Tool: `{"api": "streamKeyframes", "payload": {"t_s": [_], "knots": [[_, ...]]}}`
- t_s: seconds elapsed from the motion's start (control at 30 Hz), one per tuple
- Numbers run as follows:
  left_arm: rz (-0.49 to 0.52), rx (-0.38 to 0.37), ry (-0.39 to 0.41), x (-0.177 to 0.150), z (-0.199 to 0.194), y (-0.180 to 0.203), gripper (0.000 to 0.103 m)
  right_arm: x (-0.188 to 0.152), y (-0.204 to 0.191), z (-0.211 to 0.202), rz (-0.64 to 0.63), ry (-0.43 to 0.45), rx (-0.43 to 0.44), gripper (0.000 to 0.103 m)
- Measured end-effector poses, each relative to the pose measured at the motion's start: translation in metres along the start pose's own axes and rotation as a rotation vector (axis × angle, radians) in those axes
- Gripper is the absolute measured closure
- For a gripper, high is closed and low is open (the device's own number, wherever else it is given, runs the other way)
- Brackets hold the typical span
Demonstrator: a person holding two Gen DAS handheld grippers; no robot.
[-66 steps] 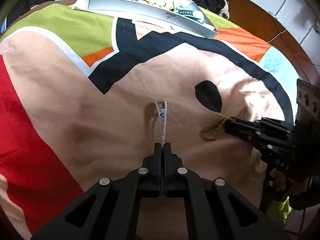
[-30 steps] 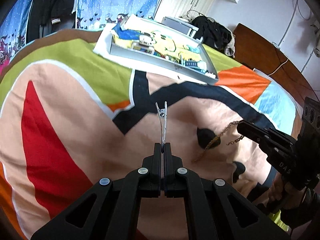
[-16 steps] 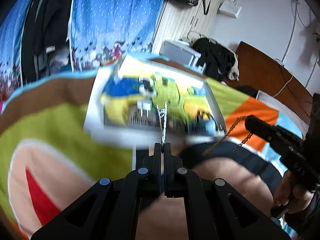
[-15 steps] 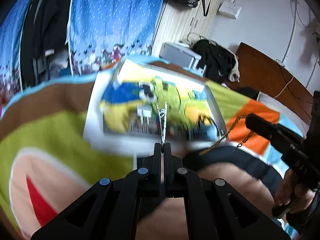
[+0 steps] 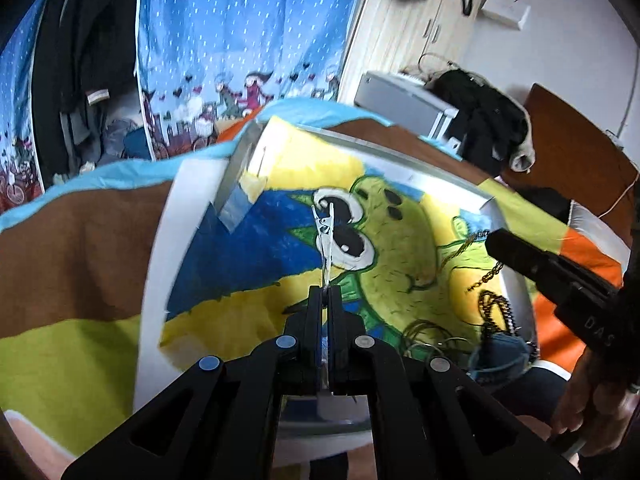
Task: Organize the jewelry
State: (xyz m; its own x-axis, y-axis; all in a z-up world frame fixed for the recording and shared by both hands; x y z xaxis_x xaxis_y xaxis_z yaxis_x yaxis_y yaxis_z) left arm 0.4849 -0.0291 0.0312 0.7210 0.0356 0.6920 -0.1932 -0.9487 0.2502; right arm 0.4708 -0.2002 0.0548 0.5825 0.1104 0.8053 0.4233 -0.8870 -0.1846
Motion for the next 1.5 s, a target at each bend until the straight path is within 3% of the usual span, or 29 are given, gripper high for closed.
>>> {"api": "streamKeyframes", "payload": {"t_s": [0.23, 0.47, 0.5, 0.6, 0.67, 0.73, 0.77, 0.87, 0.93, 1.03, 1.17, 1.27, 1.5], "knots": [[-0.013, -0.025, -0.018, -0.003, 0.01, -0.003, 0.103, -0.024, 0.019, 0.021, 0.05, -0.059, -0.008, 0.1], [-0.007, 0.016, -0.034, -0.003, 0.011, 0.002, 0.1, -0.037, 0.031, 0.028, 0.102, -0.096, -0.021, 0.099], [-0.008, 0.025, -0.036, -0.002, 0.011, 0.003, 0.093, -0.038, 0.033, 0.027, 0.104, -0.098, -0.025, 0.099], [-0.027, 0.053, -0.028, -0.004, 0.007, 0.0, 0.053, -0.037, 0.035, 0.023, 0.111, -0.094, -0.031, 0.098], [-0.053, 0.04, 0.001, -0.005, -0.001, -0.002, 0.05, -0.037, 0.036, 0.017, 0.11, -0.086, -0.038, 0.088], [-0.057, 0.056, 0.01, -0.005, -0.008, 0.0, 0.045, -0.035, 0.035, 0.011, 0.107, -0.071, -0.046, 0.072], [-0.056, 0.064, 0.013, -0.006, -0.011, 0.001, 0.045, -0.033, 0.034, 0.007, 0.105, -0.062, -0.049, 0.07], [-0.05, 0.083, 0.048, -0.007, -0.027, 0.007, 0.026, -0.028, 0.03, -0.01, 0.094, -0.033, -0.064, 0.058], [-0.052, 0.083, 0.09, -0.009, -0.039, 0.01, 0.019, -0.024, 0.027, -0.024, 0.092, -0.007, -0.078, 0.041], [-0.053, 0.085, 0.139, -0.009, -0.063, 0.014, 0.018, -0.019, 0.022, -0.047, 0.093, 0.041, -0.104, 0.016], [-0.048, 0.097, 0.207, -0.011, -0.098, 0.02, 0.017, -0.015, 0.015, -0.078, 0.103, 0.092, -0.105, 0.009], [-0.048, 0.101, 0.251, -0.012, -0.123, 0.024, 0.007, -0.014, 0.007, -0.103, 0.097, 0.132, -0.116, 0.0], [-0.033, 0.088, 0.345, -0.028, -0.185, 0.037, 0.004, -0.021, -0.019, -0.159, 0.077, 0.218, -0.107, 0.0]]}}
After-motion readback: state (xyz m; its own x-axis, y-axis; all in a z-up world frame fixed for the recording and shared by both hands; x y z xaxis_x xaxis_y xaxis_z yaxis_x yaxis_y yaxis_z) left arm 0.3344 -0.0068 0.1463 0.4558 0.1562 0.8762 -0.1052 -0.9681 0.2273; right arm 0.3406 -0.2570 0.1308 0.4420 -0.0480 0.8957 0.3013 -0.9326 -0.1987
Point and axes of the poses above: each gripper's, at about its wrist camera, not at the fingertips, and z roughly the way its jaws point, y to its right, x to its top, the point moved 2 cm from there along z, roughly the way its jaws point, and after that the axes turned 1 degree about -y, right-handed, at the moved point
